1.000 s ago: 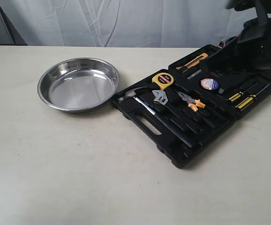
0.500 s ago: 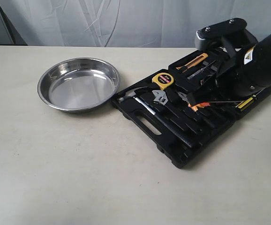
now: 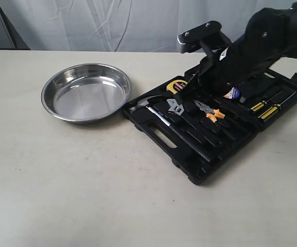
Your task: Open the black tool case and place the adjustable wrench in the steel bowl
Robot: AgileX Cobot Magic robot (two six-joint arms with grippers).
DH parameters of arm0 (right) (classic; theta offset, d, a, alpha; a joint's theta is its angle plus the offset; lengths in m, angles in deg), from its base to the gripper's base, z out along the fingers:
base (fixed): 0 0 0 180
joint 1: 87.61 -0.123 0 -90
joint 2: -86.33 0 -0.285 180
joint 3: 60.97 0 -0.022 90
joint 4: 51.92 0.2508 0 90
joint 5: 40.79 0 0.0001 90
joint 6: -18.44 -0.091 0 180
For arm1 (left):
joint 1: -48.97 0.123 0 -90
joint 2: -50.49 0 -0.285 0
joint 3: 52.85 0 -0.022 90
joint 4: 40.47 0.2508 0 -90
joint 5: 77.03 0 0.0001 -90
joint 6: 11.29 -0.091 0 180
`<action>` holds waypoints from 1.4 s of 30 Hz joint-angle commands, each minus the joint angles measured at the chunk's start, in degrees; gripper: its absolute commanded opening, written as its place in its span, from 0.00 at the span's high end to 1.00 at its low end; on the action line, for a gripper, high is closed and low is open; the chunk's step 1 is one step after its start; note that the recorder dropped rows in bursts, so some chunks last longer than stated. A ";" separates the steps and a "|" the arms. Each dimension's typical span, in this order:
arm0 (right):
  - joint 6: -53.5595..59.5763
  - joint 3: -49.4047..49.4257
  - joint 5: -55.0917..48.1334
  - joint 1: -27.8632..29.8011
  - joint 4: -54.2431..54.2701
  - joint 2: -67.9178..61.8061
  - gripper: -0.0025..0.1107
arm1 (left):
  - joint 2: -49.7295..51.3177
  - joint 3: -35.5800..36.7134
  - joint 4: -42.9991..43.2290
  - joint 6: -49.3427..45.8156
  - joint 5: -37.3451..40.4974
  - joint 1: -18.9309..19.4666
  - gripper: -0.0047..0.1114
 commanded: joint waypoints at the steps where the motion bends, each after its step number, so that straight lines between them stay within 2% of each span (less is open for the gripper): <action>1: 2.47 -6.92 5.45 0.05 -0.30 -7.54 0.99 | -0.29 0.28 0.24 -0.08 0.06 -0.34 0.96; 8: 2.47 -15.99 23.29 0.15 -1.65 -15.49 0.99 | -0.29 0.28 0.24 -0.08 0.06 -0.34 0.96; 13: 2.28 -21.70 22.83 2.73 -3.58 -18.33 0.99 | -0.29 0.28 0.24 -0.08 0.06 -0.34 0.96; 18: -1.76 -26.00 17.87 8.90 -3.85 -18.93 0.99 | -0.29 0.28 0.24 -0.08 0.06 -0.34 0.96; 22: -4.27 -28.70 9.49 14.36 -6.84 -18.93 0.99 | -0.29 0.28 0.24 -0.08 0.06 -0.34 0.96; 26: -10.63 -30.28 -3.63 18.72 -15.17 -18.93 0.99 | -0.29 0.28 0.24 -0.08 0.06 -0.34 0.96; 29: -15.41 -30.26 -13.59 20.81 -21.05 -18.93 0.99 | -0.29 0.28 0.24 -0.08 0.06 -0.34 0.96; 32: -16.02 -30.26 -24.02 21.54 -20.80 -18.93 0.99 | -0.29 0.28 0.24 -0.08 0.06 -0.34 0.96; 35: -15.38 -30.26 -34.80 21.15 -18.28 -18.93 0.99 | -0.29 0.28 0.24 -0.08 0.06 -0.34 0.96; 38: -9.44 -30.26 -41.76 20.56 -9.21 -18.93 0.99 | -0.29 0.28 0.24 -0.08 0.06 -0.34 0.96; 42: -0.56 -30.14 -41.76 19.05 5.00 -18.93 0.99 | -0.29 0.28 0.24 -0.08 0.06 -0.34 0.96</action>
